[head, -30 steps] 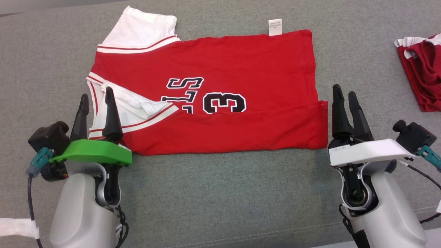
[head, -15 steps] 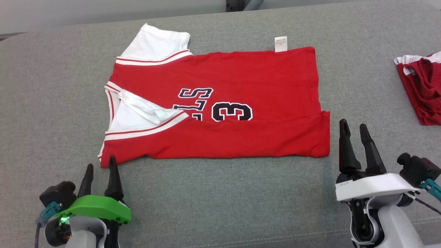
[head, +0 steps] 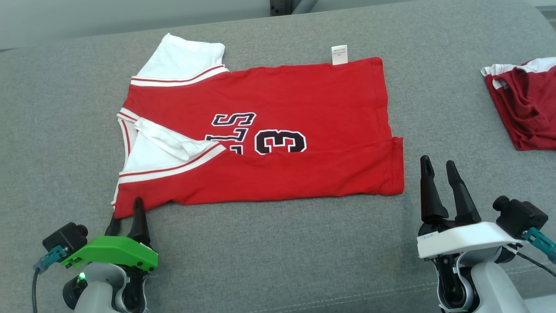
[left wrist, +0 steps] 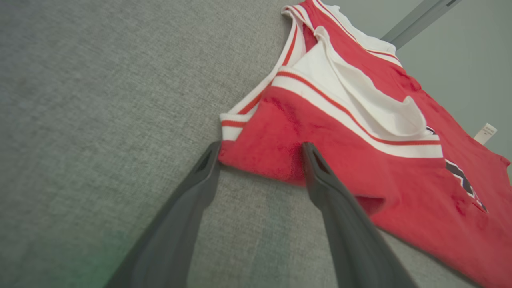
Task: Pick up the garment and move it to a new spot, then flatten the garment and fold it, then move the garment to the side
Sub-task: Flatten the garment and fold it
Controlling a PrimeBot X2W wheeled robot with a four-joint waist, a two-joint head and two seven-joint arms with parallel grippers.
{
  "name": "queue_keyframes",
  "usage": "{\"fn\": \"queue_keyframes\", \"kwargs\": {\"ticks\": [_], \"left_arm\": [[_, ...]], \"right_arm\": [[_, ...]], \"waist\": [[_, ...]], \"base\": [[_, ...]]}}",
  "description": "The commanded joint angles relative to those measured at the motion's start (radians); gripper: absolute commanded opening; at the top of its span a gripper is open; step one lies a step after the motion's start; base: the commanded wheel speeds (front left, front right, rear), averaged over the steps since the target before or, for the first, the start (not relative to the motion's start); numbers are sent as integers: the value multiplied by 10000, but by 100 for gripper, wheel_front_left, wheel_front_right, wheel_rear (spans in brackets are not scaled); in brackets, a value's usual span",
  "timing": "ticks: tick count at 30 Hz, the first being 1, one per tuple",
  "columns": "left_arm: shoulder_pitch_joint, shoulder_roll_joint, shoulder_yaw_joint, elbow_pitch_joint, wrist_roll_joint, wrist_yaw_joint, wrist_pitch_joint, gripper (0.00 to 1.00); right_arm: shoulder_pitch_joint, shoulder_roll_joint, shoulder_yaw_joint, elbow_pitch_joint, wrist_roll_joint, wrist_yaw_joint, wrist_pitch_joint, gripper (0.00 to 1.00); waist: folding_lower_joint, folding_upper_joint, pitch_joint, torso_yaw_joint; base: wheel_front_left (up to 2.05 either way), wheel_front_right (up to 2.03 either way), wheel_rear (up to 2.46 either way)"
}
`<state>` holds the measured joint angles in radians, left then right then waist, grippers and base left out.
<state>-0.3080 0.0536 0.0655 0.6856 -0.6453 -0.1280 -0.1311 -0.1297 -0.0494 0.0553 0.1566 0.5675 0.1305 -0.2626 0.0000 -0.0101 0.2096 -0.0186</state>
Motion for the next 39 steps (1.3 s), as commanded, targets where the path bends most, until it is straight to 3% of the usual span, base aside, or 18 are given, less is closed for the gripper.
{"fn": "queue_keyframes", "kwargs": {"ticks": [1,2,4,10,27,29,31,32,39], "left_arm": [[-195,133,14,216,-164,-27,28,78],[-256,161,-17,318,-205,-27,1,45],[-353,191,-115,440,-183,-27,-142,0],[-445,336,-425,324,-416,-28,-755,0],[-31,327,-1600,-754,-755,-29,-1249,0],[33,350,-1658,-798,-782,-29,-1278,0],[88,384,-1705,-845,-821,-29,-1268,0],[106,406,-1716,-872,-812,-29,-1270,0],[563,453,-1589,-1566,-812,-29,-1343,0]], "right_arm": [[-94,-24,28,23,-57,2,-34,100],[-84,-25,24,37,-74,2,-34,100],[-51,-24,21,88,-89,2,-34,100],[-35,-20,105,1138,-200,2,-23,100],[-2381,-11,801,6270,49,0,275,100],[-2542,-11,955,6630,275,0,244,43],[-2693,1,1096,6929,401,0,211,5],[-2772,10,1161,7038,459,2,173,0],[-2863,-20,1159,6720,1090,2,-8,0]], "waist": [[0,101,74,-132],[0,101,85,-161],[0,101,93,-199],[0,101,16,-108],[0,101,-289,634],[0,101,-315,651],[0,101,-348,665],[0,101,-360,673],[0,101,-507,710]], "base": [[0,0,0],[0,0,0],[0,0,0],[0,0,0],[0,0,0],[0,0,0],[0,0,0],[0,0,0],[0,0,0]]}}
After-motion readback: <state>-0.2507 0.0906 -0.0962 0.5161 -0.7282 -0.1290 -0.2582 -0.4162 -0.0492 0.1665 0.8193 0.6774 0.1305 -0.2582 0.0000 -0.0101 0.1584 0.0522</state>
